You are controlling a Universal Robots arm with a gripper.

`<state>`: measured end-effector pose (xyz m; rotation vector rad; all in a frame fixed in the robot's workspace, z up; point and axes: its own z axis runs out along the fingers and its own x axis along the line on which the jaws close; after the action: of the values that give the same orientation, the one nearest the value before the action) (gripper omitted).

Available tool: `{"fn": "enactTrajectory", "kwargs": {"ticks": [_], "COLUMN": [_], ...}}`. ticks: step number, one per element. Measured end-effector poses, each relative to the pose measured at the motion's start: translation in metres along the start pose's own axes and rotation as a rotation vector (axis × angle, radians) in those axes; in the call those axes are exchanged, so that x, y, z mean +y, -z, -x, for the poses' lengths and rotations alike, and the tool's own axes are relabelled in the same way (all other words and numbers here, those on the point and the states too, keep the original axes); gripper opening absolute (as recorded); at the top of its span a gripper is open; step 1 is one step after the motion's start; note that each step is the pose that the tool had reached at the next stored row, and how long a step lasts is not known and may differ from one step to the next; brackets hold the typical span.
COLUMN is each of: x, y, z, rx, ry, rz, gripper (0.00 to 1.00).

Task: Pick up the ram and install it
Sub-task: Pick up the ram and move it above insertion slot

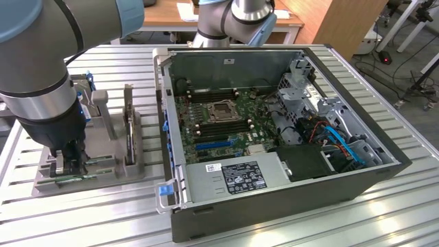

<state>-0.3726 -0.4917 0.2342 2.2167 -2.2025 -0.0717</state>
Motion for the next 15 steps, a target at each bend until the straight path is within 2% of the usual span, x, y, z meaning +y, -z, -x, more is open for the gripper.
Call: {"fn": "enactTrajectory", "kwargs": {"ticks": [9, 15], "x": [0.0000, -0.0002], "y": [-0.0003, -0.0064], "z": [-0.0017, -0.0018], "rx": [-0.0001, 0.0000], "ry": [0.000, 0.000], "rz": [0.0000, 0.0001], "gripper": [0.35, 0.35]}}
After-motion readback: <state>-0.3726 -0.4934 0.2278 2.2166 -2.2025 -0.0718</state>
